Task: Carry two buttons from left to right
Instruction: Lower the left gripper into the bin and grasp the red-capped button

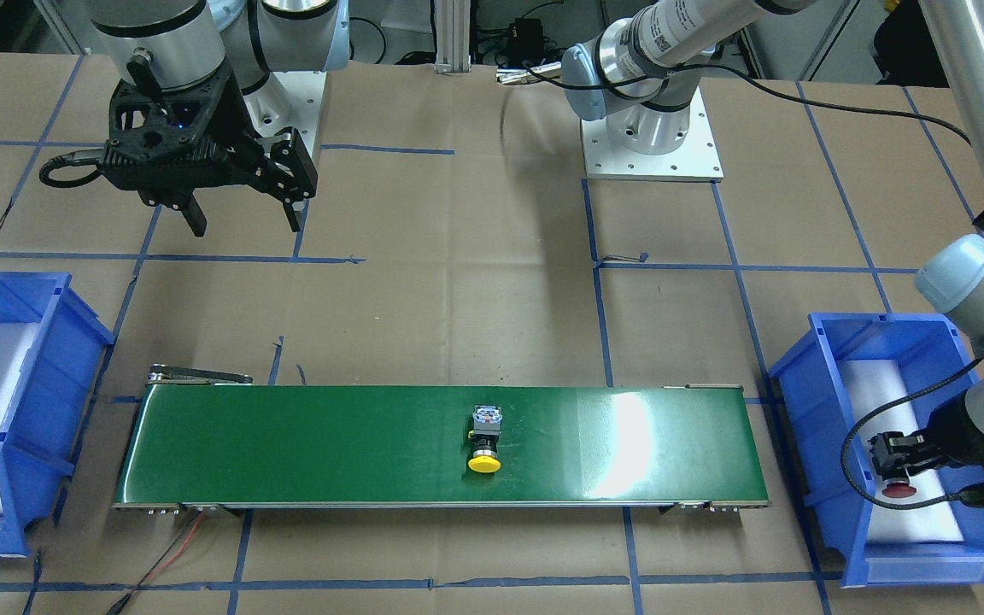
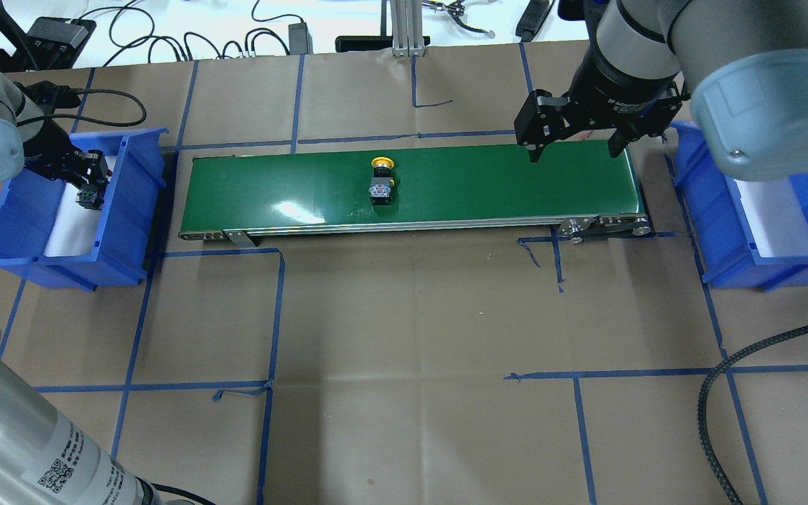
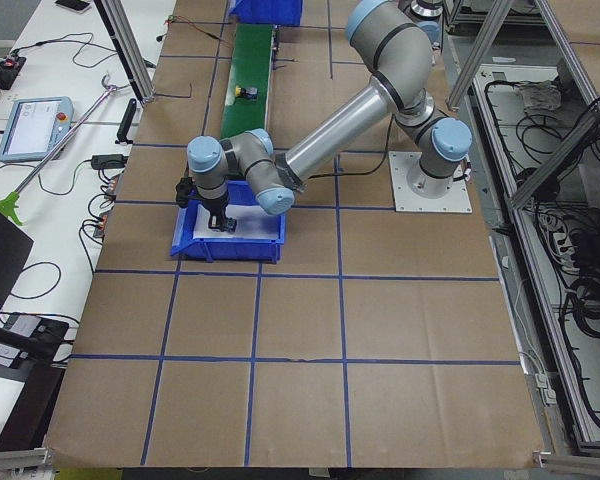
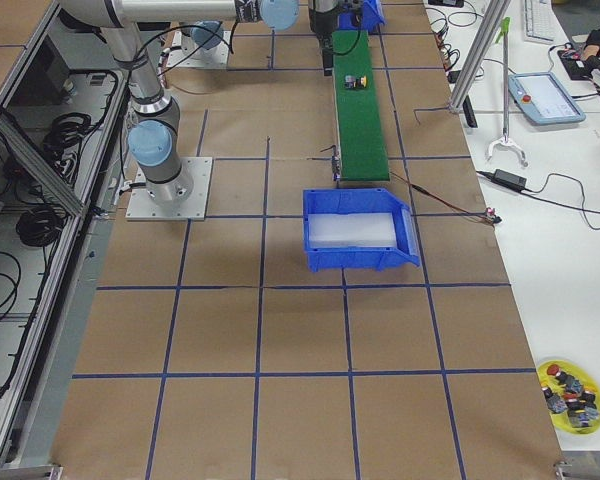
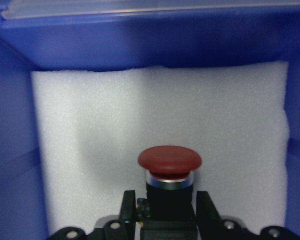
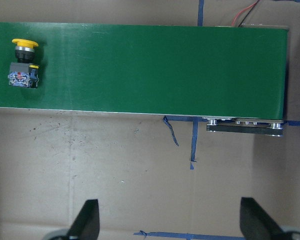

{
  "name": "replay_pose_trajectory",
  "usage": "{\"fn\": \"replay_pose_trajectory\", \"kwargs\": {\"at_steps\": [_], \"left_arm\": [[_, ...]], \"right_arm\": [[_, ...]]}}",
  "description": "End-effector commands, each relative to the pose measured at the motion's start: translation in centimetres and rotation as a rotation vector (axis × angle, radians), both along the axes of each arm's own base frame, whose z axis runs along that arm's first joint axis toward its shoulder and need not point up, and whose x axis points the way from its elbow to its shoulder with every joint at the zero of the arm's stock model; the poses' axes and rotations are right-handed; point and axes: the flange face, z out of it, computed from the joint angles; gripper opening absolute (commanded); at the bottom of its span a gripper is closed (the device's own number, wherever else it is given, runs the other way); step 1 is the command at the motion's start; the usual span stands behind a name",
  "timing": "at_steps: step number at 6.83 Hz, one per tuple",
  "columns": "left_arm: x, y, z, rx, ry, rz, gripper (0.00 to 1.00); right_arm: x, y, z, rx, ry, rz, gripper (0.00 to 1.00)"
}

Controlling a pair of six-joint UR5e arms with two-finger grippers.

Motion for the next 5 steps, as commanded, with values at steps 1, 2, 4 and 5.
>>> {"fn": "replay_pose_trajectory", "kwargs": {"at_steps": [1, 2, 4, 5], "left_arm": [[-0.2, 1.1, 5.4, 0.008, 0.001, 0.005, 0.16], [-0.1, 1.8, 8.9, 0.016, 0.004, 0.008, 0.16], [-1.2, 3.3, 17.0, 0.052, 0.022, 0.011, 0.16], [-1.7, 3.4, 18.1, 0.068, 0.031, 0.025, 0.16]], "right_arm": [[0.0, -0.5, -0.6, 0.007, 0.002, 0.0, 1.0], [0.0, -0.6, -1.0, 0.015, 0.001, 0.0, 1.0], [0.1, -0.6, -1.1, 0.017, 0.0, 0.001, 1.0], [0.0, -0.6, -1.1, 0.017, 0.001, 0.002, 1.0]]}}
